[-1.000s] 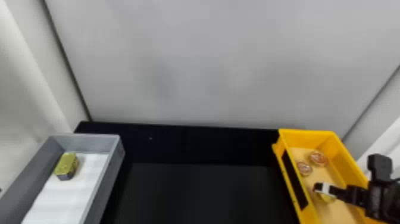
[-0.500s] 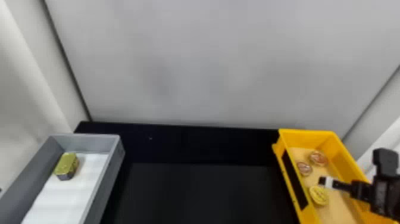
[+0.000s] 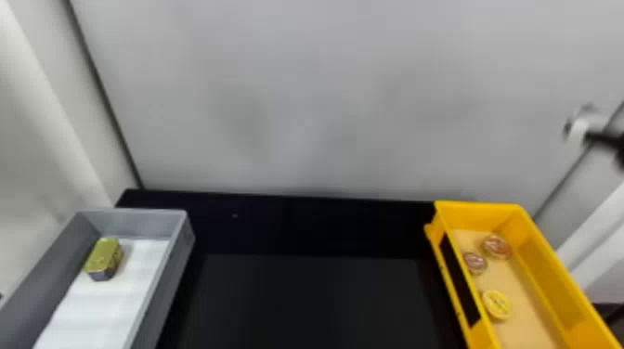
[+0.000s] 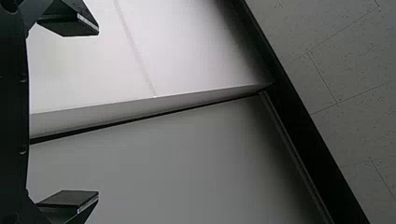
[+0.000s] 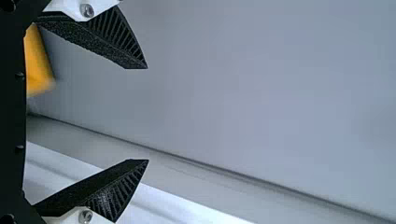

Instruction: Pick up the round yellow can and place it in the yellow rectangular box

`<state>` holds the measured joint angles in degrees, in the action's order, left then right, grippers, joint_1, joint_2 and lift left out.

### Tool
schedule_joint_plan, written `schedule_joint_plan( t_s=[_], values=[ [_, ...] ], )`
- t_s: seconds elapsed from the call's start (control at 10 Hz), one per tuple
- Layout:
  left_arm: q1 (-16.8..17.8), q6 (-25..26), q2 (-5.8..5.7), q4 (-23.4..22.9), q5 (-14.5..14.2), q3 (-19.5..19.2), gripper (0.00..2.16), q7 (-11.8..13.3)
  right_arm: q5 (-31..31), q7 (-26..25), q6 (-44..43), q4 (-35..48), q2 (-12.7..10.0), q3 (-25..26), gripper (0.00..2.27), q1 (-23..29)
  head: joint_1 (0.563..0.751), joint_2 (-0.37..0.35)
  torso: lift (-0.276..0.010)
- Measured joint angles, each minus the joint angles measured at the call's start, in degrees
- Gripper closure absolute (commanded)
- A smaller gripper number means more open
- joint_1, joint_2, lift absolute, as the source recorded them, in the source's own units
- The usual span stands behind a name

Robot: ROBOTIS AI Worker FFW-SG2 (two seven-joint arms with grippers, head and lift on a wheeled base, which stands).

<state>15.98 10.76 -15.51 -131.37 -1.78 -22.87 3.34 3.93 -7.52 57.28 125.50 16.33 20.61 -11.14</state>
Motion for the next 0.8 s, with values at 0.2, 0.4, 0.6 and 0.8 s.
schedule_joint_plan(
  t_s=[0.2, 0.4, 0.6, 0.8],
  values=[
    [0.02, 0.25, -0.2, -0.35, 0.01, -0.62, 0.05, 0.0, 10.25, -4.05, -5.1, 9.56, 0.96, -8.41, 0.06, -5.78, 0.678, -0.078, -0.009],
    [-0.5, 0.46, -0.31, -0.8, -0.04, -1.66, 0.05, -0.03, 14.74, -4.05, -10.59, 11.45, 2.99, -13.7, 0.06, -10.73, 0.678, -0.078, -0.009],
    [-0.76, 0.49, -0.31, -1.03, -0.09, -2.23, 0.05, -0.16, 16.69, -3.85, -18.61, 11.37, 5.62, -15.86, 0.06, -13.73, 0.678, -0.078, -0.009],
    [-0.81, 0.45, -0.27, -1.11, -0.07, -2.54, 0.05, -0.17, 18.64, -3.82, -25.56, 11.25, 7.39, -16.34, 0.06, -15.5, 0.678, -0.078, -0.009]
  ],
)
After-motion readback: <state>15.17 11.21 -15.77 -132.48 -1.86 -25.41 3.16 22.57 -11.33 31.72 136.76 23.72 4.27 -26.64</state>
